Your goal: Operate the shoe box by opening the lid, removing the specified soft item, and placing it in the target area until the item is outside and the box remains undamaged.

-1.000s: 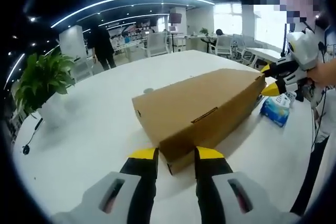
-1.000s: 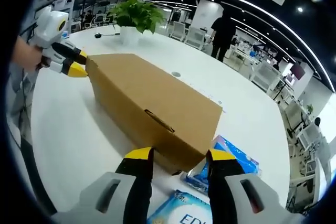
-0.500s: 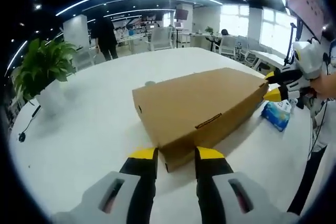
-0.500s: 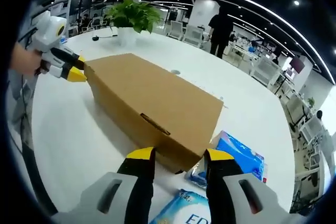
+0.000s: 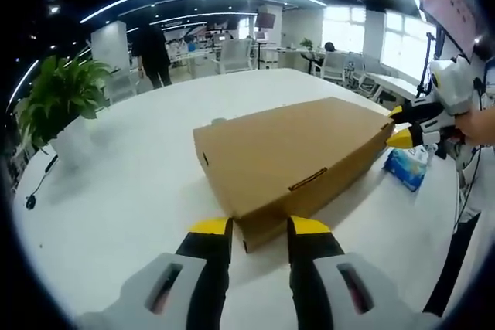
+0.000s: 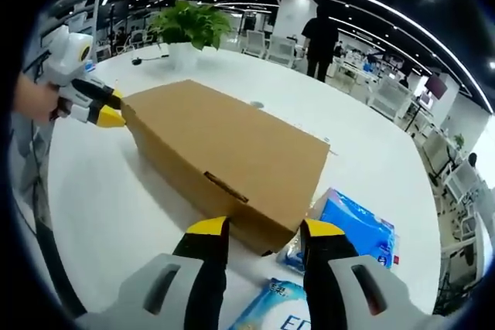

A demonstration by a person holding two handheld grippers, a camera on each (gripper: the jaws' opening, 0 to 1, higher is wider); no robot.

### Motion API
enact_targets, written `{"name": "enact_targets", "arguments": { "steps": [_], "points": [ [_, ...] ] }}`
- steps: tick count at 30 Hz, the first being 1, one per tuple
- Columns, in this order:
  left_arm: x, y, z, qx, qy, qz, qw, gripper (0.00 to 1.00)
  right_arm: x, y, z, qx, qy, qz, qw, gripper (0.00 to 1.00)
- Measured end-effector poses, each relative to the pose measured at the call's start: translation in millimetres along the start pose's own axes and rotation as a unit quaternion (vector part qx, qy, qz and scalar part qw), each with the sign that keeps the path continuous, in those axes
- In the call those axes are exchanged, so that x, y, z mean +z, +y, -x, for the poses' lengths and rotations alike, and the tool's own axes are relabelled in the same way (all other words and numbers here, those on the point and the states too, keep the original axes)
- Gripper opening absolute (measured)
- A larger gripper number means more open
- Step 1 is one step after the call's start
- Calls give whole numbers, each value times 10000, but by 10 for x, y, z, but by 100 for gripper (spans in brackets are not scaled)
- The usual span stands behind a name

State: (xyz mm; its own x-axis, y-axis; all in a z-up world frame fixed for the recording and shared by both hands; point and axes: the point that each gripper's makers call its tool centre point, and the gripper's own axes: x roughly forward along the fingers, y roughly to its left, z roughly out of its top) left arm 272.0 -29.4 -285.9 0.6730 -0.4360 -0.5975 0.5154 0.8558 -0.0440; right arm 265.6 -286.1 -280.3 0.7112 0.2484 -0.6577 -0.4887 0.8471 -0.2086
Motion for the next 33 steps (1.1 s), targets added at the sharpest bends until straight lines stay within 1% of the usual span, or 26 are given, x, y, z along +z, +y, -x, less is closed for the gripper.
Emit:
{"name": "enact_targets", "arguments": {
  "steps": [5, 7, 8, 9, 10, 11, 14, 16, 18, 20, 21, 22, 24, 25, 26, 28, 30, 31, 33],
  "points": [
    [25, -6, 28, -68, -39, 316, 9995, 30, 12, 5, 20, 4, -8, -48, 10000, 36],
    [45, -1, 44, -83, -84, 471, 9988, 33, 12, 20, 37, 56, 50, -224, 9997, 37],
    [41, 3, 52, -91, -72, 584, 9982, 34, 25, 11, 53, 42, 23, -263, 9996, 37],
    [53, -10, 67, -167, -128, 772, 9968, 36, 41, -1, 65, 15, -25, -267, 9996, 40],
    [59, -11, 76, -176, -146, 862, 9960, 38, 67, -6, 84, 4, -91, -317, 9995, 45],
    [49, 12, 105, -166, -107, 946, 9953, 39, 81, 3, 97, 31, -122, -395, 9991, 48],
    [62, 28, 155, -205, -171, 1171, 9928, 41, 126, 1, 139, 49, -214, -626, 9978, 53],
    [65, 42, 176, -204, -195, 1225, 9921, 42, 143, 22, 149, 144, -237, -872, 9958, 56],
    [69, 25, 181, -259, -196, 1331, 9906, 43, 159, 13, 162, 155, -264, -917, 9953, 57],
    [94, -4, 185, -355, -221, 1555, 9870, 46, 185, 19, 181, 172, -316, -988, 9945, 58],
    [100, -8, 187, -367, -232, 1594, 9863, 47, 188, 32, 188, 205, -318, -1009, 9942, 58],
    [129, -29, 190, -426, -279, 1779, 9827, 49, 188, 44, 196, 238, -315, -1042, 9938, 57],
    [129, -44, 201, -458, -220, 2129, 9758, 51, 153, 73, 216, 304, -241, -1135, 9928, 51],
    [131, -33, 203, -443, -239, 2151, 9753, 52, 135, 71, 217, 295, -219, -1159, 9926, 50],
    [131, -32, 204, -449, -251, 2262, 9727, 53, 113, 67, 224, 301, -205, -1235, 9917, 50],
    [140, -52, 210, -526, -275, 2545, 9652, 56, 95, 138, 237, 492, -157, -1575, 9862, 48],
    [125, -60, 212, -609, -249, 2701, 9606, 57, 91, 132, 260, 531, -187, -1798, 9821, 46],
    [116, -63, 213, -646, -234, 2735, 9594, 57, 80, 128, 276, 499, -192, -1817, 9819, 44],
    [108, -106, 226, -715, -189, 2734, 9590, 55, 66, 113, 289, 399, -229, -1619, 9857, 39]
  ]
}}
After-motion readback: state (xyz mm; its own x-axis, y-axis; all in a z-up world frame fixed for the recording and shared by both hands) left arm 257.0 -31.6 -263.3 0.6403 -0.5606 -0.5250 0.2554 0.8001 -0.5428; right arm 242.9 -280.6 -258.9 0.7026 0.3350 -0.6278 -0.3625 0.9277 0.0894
